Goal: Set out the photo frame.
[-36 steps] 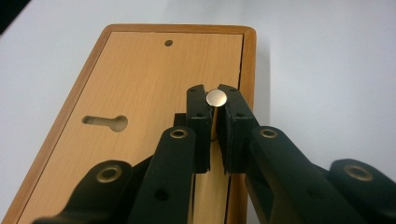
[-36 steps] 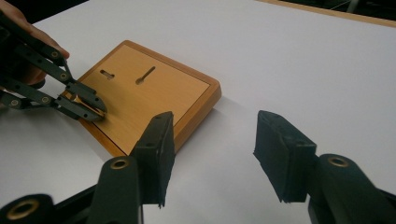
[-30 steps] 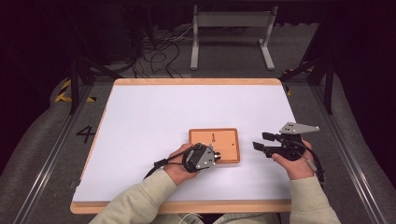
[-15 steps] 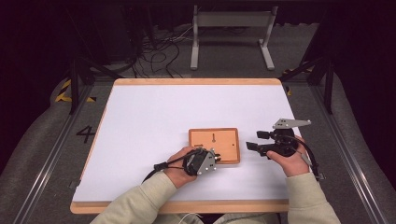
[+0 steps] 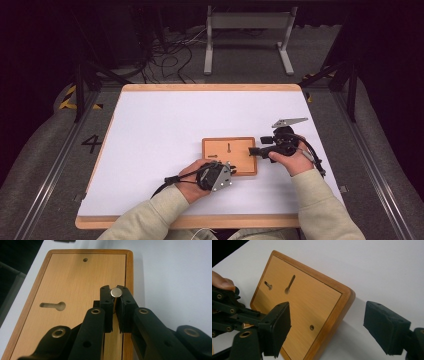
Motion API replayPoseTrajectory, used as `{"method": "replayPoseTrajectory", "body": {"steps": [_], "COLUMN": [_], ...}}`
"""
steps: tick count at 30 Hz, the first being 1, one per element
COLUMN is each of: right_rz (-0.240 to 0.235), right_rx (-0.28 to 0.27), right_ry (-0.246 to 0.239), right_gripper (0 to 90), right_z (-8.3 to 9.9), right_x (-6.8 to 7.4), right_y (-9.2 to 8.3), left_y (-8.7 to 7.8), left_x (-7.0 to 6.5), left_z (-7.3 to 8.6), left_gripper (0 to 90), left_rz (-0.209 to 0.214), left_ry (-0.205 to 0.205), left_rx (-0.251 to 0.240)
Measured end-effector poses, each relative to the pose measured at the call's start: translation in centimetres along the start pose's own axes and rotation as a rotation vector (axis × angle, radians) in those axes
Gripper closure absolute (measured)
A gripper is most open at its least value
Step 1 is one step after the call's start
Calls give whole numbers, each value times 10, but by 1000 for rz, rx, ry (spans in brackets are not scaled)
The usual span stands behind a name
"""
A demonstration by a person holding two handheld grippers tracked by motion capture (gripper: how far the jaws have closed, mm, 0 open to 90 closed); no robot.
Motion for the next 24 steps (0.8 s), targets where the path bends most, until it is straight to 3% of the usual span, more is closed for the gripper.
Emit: {"method": "replayPoseTrajectory", "body": {"steps": [5,17,24], "right_rz": [-20,-145,-178], "right_rx": [35,117,144], "right_ry": [13,59,48], "right_gripper": [222,234,257], "right_z": [0,3,4], "right_x": [-3,-2,1], "right_y": [14,45,49], "left_y": [0,0,0], "left_x": [-1,-1,0], "left_z": [0,1,1], "left_gripper": [841,841,838], "left_rz": [-5,-8,4], "left_ry": [7,14,-20], "left_rx": [-7,-9,-9]}}
Point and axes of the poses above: each handheld gripper's, and its own axes: y roughly forward along the jaws, z roughly out of its underside, x roughly to its left, the point moved 2 cm from there along y, roughly forward along the jaws, and after that the axes turned 3 degrees about z, right-handed, at the moved point
